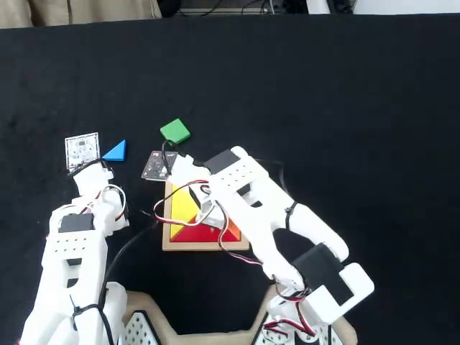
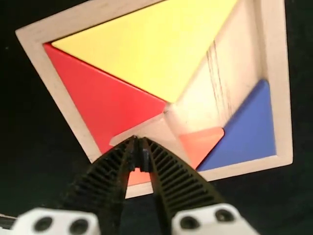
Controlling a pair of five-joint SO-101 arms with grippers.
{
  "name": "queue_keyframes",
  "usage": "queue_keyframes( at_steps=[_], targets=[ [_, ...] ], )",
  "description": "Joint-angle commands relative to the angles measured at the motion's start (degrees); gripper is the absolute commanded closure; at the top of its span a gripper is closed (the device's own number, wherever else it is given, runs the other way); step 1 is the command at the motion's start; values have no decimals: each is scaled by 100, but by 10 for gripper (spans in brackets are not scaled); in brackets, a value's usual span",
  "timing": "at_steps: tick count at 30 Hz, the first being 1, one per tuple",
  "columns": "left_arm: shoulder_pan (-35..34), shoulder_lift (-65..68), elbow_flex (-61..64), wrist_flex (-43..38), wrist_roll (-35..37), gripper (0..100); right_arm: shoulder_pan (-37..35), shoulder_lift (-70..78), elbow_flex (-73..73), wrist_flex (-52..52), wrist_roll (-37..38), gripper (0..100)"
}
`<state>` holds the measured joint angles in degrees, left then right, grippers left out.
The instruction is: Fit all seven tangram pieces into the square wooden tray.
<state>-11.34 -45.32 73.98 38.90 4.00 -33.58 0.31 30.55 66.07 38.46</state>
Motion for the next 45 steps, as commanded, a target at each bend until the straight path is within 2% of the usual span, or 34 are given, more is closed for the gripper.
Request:
queue_keyframes(
  at_steps=[1,9,13,22,27,32,37,45],
  targets=[
    [48,-70,-40,-62,-9,967,255,13,-330,-123,158,988],
    [48,-62,-40,-70,-9,967,404,4,-391,-149,642,988],
    [48,-62,-40,-70,-9,967,360,4,-391,-211,1125,988],
    [48,-88,-40,-44,-9,967,360,4,-391,-484,1495,988],
    [48,-105,-40,-44,-9,967,369,-145,-426,-440,1451,988],
    [48,-105,-40,-44,-9,967,343,-48,-576,-941,536,988],
    [48,-105,-40,-44,-9,967,378,514,-954,-1073,70,988],
    [48,-105,-40,-44,-9,967,448,760,-980,-809,229,988]
  ],
)
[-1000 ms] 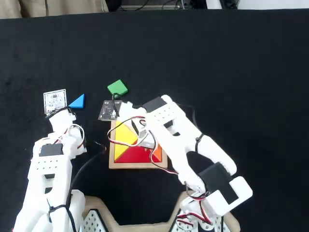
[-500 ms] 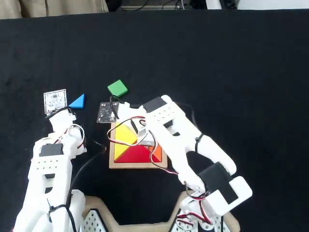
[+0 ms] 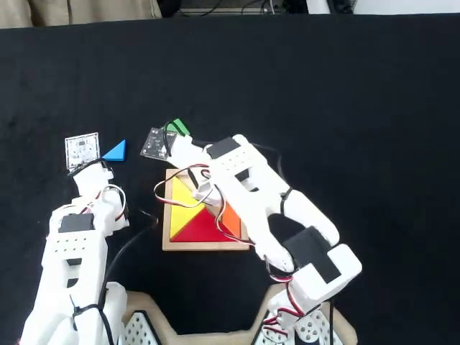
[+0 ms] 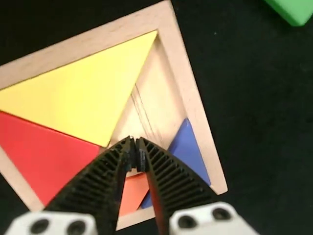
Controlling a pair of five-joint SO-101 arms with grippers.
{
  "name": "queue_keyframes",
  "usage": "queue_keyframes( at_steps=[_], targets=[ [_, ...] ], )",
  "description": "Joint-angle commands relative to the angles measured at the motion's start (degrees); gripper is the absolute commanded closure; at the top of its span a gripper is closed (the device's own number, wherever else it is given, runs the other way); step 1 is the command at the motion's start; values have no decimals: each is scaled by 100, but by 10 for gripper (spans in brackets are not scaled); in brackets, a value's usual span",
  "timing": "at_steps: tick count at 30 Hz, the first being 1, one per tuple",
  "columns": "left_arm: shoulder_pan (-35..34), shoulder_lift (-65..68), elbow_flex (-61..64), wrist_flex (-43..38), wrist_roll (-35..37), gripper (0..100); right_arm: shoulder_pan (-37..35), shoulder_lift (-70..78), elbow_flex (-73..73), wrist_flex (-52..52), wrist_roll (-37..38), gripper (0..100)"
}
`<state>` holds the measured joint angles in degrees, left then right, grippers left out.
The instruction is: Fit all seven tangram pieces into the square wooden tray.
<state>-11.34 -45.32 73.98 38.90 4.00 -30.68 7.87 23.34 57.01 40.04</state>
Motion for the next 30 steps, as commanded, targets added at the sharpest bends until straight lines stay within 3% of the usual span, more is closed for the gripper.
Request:
queue_keyframes(
  at_steps=[1,17,24,28,30],
  targets=[
    [48,-105,-40,-44,-9,967,193,4,-207,132,211,988],
    [48,-105,-40,-53,-9,967,255,-497,-180,316,369,988],
    [-101,-123,-48,-35,44,970,404,-479,-1332,-220,-1099,987],
    [-752,-123,-119,-35,448,967,422,259,-2651,211,-1969,974],
    [-980,-123,-224,53,554,967,396,690,-3398,598,-2303,914]
  ],
)
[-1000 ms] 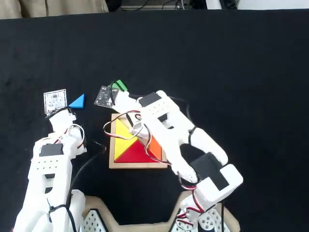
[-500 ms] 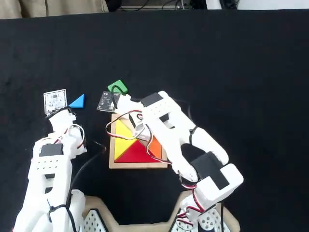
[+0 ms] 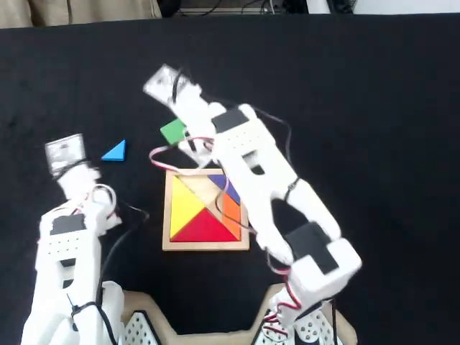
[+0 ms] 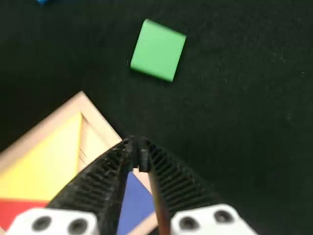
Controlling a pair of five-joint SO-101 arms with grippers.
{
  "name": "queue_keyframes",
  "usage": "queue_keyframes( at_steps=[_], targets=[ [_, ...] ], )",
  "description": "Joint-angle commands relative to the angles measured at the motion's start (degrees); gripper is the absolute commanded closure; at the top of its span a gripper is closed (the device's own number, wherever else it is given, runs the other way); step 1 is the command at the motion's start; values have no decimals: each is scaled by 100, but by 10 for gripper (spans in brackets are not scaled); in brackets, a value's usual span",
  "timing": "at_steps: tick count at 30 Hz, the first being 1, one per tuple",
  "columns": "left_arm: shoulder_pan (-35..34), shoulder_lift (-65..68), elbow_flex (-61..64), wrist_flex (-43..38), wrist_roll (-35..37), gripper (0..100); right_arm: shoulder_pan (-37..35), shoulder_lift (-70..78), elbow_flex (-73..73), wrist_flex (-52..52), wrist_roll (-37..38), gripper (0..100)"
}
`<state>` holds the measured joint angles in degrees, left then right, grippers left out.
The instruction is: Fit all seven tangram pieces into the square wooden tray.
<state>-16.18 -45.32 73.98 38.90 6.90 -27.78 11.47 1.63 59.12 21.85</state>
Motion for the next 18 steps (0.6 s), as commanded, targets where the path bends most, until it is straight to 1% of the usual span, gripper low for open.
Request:
queue_keyframes(
  at_steps=[1,4,6,13,15,18],
  targets=[
    [-558,-123,-268,158,299,967,105,558,-1578,580,-624,874],
    [-576,-123,-321,246,325,966,-26,1279,-2545,1002,-738,758],
    [-576,-123,-321,246,325,955,-97,1798,-3099,1196,-782,723],
    [-567,-123,-303,246,334,769,-360,3468,-5147,1785,-747,719],
    [-567,-123,-295,246,334,750,-422,3873,-5833,2057,-747,719],
    [-567,-123,-295,237,334,758,-492,4453,-6862,2400,-756,719]
  ],
)
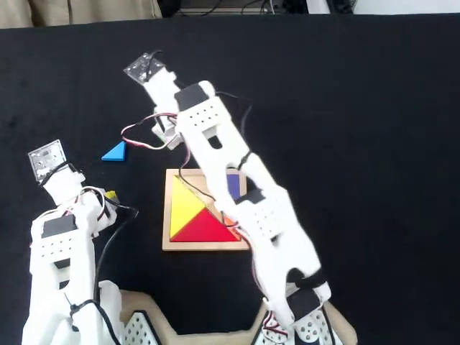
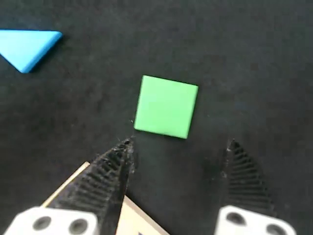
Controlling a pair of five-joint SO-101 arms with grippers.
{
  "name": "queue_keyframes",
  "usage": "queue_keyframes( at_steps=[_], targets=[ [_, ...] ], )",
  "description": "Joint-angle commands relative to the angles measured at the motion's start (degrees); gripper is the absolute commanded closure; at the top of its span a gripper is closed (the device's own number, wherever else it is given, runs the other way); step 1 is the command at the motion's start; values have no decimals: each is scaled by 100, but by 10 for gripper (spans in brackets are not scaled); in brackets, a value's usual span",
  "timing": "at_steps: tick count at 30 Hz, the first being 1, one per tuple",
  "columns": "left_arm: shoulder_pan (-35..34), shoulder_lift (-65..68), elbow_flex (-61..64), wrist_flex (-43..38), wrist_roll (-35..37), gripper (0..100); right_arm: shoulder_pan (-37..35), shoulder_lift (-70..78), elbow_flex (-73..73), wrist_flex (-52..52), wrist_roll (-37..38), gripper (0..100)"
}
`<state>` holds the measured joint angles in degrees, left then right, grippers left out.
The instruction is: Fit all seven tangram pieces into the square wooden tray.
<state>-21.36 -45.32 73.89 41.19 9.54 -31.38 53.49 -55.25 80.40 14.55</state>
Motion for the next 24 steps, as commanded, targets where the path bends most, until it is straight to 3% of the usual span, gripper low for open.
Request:
queue_keyframes(
  at_steps=[1,12,24],
  targets=[
    [-48,-123,-286,9,70,759,-141,453,-1455,360,-35,719],
    [4,-123,-295,9,70,762,-141,2211,-3037,826,-18,719],
    [136,-123,-277,9,62,762,-158,2343,-3266,782,0,748]
  ],
)
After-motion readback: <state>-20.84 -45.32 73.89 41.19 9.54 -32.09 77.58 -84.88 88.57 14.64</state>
